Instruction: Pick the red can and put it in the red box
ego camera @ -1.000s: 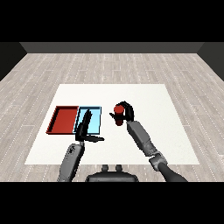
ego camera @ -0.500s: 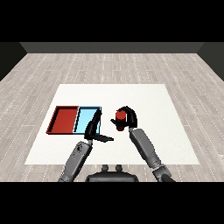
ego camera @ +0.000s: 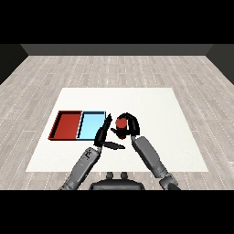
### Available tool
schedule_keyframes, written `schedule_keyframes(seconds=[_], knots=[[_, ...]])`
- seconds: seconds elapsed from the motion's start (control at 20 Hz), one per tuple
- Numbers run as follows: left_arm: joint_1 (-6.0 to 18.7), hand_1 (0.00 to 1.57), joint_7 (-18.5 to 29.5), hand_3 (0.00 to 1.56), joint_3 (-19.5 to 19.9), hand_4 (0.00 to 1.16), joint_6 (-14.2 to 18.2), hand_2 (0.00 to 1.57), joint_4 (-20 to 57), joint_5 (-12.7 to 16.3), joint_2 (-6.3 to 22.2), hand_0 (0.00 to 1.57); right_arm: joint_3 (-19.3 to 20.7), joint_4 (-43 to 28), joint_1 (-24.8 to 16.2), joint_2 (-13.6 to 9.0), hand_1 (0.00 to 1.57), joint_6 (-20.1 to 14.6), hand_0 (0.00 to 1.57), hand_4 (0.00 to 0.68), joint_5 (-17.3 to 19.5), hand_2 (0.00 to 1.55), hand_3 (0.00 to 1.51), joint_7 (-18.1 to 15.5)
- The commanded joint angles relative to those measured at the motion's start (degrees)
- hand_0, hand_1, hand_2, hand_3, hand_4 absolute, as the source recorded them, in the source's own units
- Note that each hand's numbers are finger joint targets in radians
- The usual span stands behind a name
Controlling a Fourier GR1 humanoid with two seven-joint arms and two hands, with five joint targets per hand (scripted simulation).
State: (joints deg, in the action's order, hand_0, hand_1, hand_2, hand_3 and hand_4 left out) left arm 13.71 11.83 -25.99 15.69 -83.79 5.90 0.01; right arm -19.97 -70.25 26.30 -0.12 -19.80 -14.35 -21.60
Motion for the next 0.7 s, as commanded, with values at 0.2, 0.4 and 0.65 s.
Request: schedule_keyframes(seconds=[0.2,0.4,0.65], knots=[[6.5,0.0,-1.6,0.0,-4.7,0.0,6.5,0.0,5.5,3.8,0.0,0.0,-6.7,-5.2,-5.5,0.1,1.41,-2.4,1.41,0.621,-1.6,1.43,1.4,-1.4],[6.1,0.0,-2.7,0.0,0.5,0.0,0.7,0.0,5.5,-0.2,0.0,0.0,-4.9,-3.3,-1.0,0.1,1.43,-1.6,1.43,0.599,-0.7,1.44,1.4,0.1],[10.3,0.0,-2.3,0.0,2.5,0.0,-0.1,0.0,9.8,1.6,0.0,0.0,-10.0,-8.1,-2.4,0.1,1.45,-5.7,1.45,0.614,0.4,1.43,1.38,2.1]])
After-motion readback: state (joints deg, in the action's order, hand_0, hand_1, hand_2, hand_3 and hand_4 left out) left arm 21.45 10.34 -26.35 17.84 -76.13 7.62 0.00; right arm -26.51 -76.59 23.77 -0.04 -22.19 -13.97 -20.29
